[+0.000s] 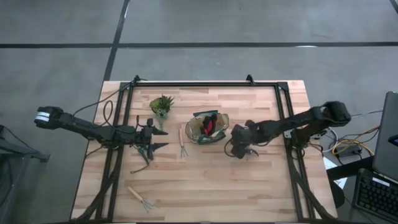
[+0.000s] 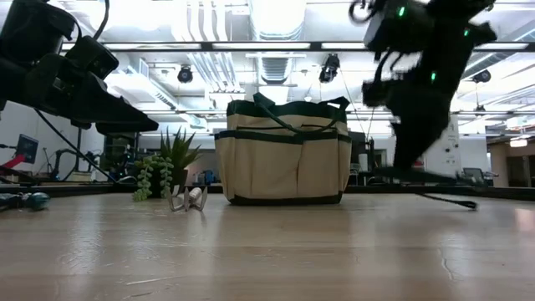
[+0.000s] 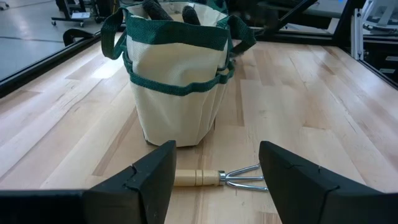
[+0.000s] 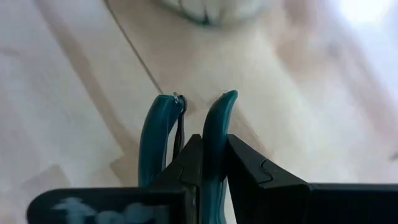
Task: Pick & Place Garden tools in Gardening bag
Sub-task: Put the green shear scissors into the white gardening bag
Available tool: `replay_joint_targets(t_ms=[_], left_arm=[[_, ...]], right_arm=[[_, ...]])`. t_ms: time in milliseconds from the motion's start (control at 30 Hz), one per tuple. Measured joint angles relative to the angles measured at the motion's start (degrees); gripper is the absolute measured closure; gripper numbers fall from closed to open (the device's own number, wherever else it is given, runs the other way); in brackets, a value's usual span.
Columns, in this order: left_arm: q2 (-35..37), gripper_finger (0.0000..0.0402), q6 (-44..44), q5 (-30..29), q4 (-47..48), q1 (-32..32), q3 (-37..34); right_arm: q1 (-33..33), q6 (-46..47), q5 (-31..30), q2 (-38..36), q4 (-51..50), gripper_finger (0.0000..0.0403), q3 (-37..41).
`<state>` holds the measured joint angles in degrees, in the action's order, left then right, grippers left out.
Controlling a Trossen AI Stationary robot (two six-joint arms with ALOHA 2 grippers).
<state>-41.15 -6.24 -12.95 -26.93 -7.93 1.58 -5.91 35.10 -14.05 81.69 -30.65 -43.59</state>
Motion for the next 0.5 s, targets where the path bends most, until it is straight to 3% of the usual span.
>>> replay_joint_targets(t_ms=[200,500], left_arm=[[0.00,0.0167,0.00,0.01,0.02,-0.02,0.00],[0.00,0.0168,0.01,0.01,0.01,-0.01,0.00]], right_arm=[[-0.18,-9.05,-7.90,-12.75,3.11,0.0368,0.07],[0.28,-23.46,-11.67,-28.08,25.35,0.0368,7.23]])
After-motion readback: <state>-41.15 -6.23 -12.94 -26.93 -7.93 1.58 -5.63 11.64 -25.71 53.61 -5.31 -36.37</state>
